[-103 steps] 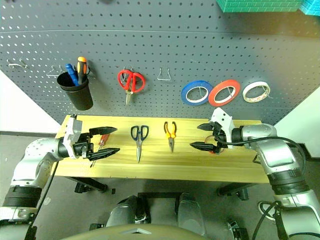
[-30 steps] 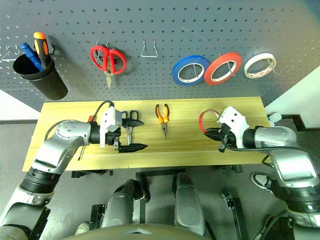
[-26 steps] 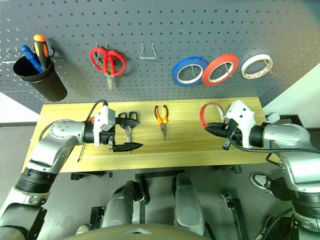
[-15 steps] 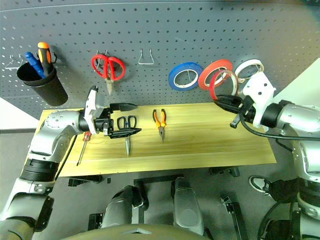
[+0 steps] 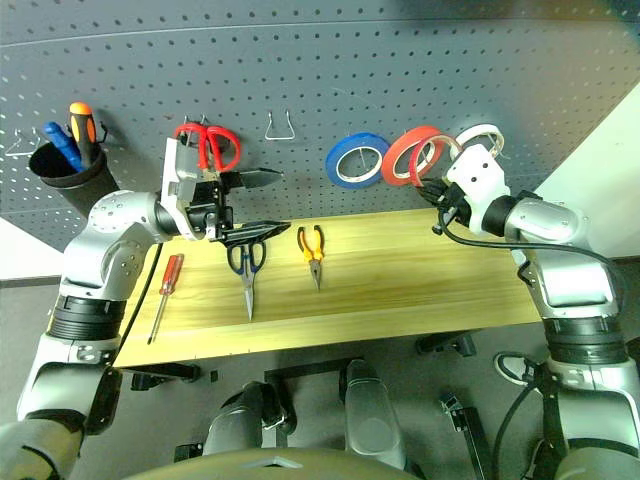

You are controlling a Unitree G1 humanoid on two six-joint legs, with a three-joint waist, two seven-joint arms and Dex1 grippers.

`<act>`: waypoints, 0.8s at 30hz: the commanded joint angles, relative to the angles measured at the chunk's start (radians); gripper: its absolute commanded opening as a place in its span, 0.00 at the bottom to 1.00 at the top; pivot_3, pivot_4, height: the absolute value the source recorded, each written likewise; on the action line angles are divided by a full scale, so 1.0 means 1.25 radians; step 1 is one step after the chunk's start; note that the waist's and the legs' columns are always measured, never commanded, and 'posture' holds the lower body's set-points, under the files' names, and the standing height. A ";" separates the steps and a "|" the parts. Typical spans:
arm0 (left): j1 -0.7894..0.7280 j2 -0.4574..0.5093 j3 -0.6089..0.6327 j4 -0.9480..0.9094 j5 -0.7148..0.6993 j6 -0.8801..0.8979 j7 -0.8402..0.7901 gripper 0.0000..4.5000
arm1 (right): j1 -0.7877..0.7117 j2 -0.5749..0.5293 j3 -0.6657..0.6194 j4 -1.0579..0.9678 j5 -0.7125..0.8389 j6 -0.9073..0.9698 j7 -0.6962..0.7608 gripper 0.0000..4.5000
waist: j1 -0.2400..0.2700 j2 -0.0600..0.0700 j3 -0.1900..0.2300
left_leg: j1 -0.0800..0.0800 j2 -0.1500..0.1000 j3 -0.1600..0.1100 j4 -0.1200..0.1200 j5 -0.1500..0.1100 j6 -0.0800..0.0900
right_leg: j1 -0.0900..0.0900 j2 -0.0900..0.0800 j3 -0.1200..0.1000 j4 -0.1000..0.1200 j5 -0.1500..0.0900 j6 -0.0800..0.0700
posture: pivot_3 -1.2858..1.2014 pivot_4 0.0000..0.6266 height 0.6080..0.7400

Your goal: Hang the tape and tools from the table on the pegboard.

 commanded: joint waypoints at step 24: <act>0.051 0.014 0.007 -0.076 -0.001 0.035 0.078 1.00 | 0.061 -0.071 -0.013 -0.150 0.102 0.118 0.132 0.69 | -0.011 0.001 -0.017 | 0.005 0.000 -0.002 0.001 0.000 0.000 | 0.005 0.000 0.000 0.001 -0.001 0.001 | 0.41 0.14 0.92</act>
